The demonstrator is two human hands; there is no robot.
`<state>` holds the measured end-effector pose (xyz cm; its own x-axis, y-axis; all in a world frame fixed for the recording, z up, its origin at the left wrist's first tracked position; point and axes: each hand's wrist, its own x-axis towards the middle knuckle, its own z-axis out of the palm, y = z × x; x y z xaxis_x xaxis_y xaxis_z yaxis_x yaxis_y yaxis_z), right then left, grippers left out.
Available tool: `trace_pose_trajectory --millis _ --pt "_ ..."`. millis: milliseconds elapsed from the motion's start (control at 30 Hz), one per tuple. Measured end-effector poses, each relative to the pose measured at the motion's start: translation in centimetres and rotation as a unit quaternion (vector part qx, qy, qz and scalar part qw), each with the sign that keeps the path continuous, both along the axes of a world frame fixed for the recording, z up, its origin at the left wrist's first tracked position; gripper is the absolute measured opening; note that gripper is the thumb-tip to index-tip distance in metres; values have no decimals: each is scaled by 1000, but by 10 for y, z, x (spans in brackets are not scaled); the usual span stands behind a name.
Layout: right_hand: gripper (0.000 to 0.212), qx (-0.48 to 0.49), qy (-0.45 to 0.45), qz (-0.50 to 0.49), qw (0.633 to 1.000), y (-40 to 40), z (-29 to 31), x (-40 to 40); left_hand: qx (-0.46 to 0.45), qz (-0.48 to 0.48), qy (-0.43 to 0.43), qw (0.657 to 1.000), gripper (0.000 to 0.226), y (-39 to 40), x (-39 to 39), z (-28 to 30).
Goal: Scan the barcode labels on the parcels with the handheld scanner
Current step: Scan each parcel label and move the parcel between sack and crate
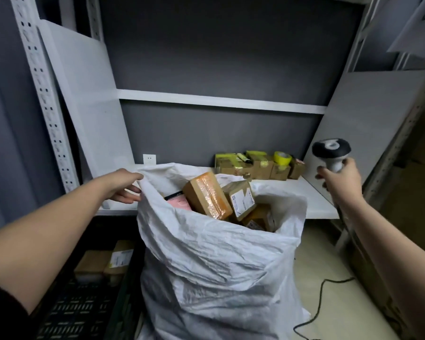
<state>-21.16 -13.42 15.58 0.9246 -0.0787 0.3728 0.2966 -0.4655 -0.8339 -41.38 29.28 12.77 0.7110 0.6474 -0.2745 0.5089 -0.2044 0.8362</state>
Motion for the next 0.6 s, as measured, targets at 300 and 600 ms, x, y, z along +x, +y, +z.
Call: trace_pose_trajectory --millis 300,600 --pt "12 207 105 304 924 75 64 -133 36 -15 1 999 28 -4 -59 8" --pt "10 153 268 485 818 191 -13 -229 64 29 108 992 29 36 -145 -46"
